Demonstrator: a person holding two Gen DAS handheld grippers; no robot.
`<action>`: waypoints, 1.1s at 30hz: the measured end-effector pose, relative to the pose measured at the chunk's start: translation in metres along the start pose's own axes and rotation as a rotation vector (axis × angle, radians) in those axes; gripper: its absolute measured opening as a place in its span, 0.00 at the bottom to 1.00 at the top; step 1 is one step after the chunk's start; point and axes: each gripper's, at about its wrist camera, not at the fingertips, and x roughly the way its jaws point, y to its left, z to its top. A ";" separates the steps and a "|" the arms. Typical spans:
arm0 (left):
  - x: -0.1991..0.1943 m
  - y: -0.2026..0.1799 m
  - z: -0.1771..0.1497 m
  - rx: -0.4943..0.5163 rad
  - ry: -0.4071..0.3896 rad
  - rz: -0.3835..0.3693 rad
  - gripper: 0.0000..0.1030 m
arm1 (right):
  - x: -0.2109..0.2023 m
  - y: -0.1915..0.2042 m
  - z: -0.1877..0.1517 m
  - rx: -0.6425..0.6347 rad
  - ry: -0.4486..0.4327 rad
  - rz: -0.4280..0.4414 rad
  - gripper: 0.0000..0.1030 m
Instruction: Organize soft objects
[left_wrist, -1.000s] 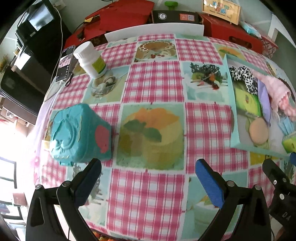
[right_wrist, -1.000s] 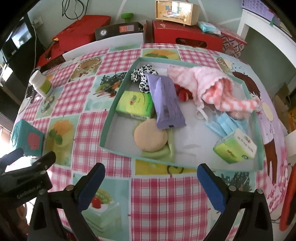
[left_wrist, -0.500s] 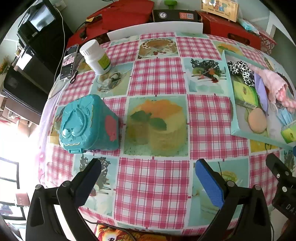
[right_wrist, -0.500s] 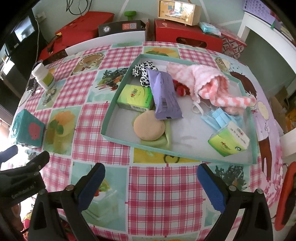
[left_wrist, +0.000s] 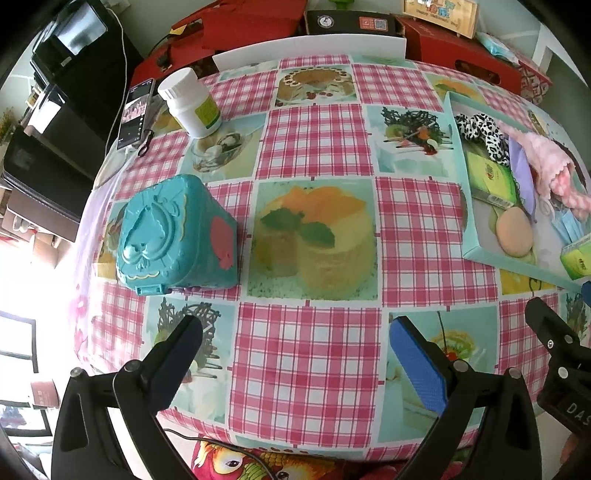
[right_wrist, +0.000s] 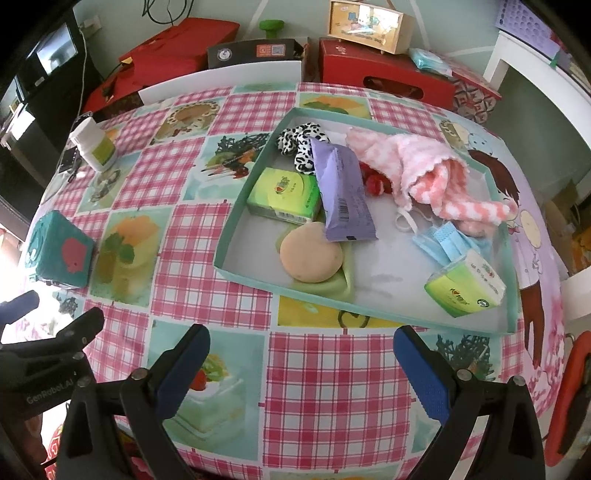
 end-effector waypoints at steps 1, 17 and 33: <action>0.001 0.000 0.000 0.000 0.002 0.000 0.98 | 0.000 0.000 0.000 -0.002 0.000 0.001 0.98; 0.002 0.003 0.001 -0.015 0.023 -0.016 0.98 | 0.008 0.003 -0.001 -0.010 0.018 -0.001 0.98; 0.010 0.006 0.002 -0.030 0.054 -0.039 0.98 | 0.017 0.005 -0.002 -0.020 0.044 -0.005 0.98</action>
